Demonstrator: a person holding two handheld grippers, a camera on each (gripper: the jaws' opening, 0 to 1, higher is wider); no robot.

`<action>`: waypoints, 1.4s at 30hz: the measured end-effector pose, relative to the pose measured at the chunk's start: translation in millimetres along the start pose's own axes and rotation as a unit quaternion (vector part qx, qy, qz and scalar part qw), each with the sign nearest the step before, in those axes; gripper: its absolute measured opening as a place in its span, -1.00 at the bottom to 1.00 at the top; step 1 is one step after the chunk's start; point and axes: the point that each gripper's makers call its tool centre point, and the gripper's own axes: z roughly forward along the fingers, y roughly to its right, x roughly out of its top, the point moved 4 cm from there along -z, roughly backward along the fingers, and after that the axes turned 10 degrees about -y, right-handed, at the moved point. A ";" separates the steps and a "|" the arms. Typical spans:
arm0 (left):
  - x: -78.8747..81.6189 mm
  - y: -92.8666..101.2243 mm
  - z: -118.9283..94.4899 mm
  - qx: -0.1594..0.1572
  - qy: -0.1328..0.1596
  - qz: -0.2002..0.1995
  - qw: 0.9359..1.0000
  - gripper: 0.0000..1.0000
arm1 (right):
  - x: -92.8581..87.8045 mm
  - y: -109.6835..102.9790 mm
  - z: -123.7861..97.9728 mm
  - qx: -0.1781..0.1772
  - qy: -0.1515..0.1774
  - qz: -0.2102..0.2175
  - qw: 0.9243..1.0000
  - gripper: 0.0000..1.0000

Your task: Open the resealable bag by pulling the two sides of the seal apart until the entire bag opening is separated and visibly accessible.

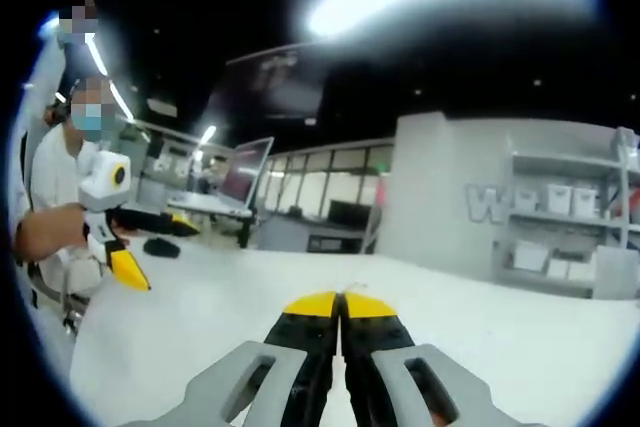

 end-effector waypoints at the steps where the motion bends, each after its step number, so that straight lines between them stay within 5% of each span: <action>1: -0.1 0.0 0.0 0.000 0.000 0.000 1.000 0.93 | 0.2 -0.6 -0.5 0.000 0.000 0.000 1.000 -1.00; 42: 7.7 6.0 -1.9 -0.008 0.005 0.010 1.000 0.93 | 7.2 -20.8 -33.1 0.010 0.016 -0.001 1.000 -1.00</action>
